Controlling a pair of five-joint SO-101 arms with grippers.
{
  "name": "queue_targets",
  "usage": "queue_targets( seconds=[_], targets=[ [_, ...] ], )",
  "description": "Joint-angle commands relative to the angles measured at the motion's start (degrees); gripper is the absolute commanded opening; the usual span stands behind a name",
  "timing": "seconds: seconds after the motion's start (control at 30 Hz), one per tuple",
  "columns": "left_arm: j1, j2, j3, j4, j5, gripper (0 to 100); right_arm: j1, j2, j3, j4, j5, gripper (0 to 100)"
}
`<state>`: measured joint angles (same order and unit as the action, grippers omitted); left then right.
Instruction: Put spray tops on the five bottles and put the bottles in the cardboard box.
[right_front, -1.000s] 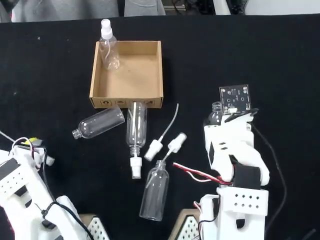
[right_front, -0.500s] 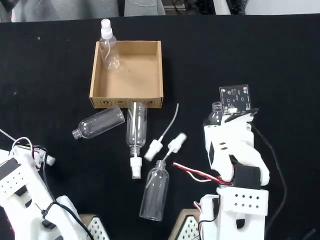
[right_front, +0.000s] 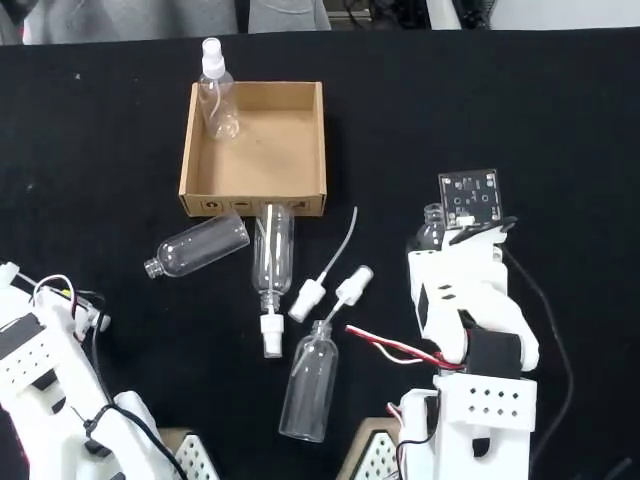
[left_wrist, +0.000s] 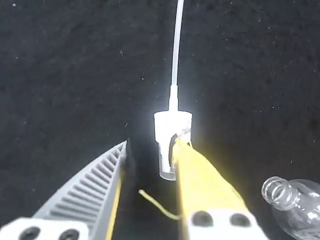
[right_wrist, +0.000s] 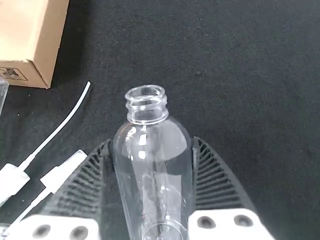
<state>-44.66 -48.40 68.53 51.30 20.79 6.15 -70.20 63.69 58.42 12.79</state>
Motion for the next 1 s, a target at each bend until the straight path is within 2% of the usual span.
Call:
queue_targets(
  seconds=[0.0,0.27,0.53,0.97],
  targets=[
    [0.31,-0.53,-4.70,0.70,-5.19,13,1.58,-1.36,-0.40,-1.58,0.00,6.7],
    [0.40,0.09,-5.67,0.79,-15.65,13,1.58,-1.36,2.33,-5.54,0.00,6.7],
    [0.66,0.09,-15.52,14.59,-28.31,14,1.58,-1.36,2.33,-5.36,0.00,6.7],
    [0.84,0.26,-20.79,21.89,-46.86,18,1.58,-1.36,2.51,-5.36,-0.26,6.7]
  ],
)
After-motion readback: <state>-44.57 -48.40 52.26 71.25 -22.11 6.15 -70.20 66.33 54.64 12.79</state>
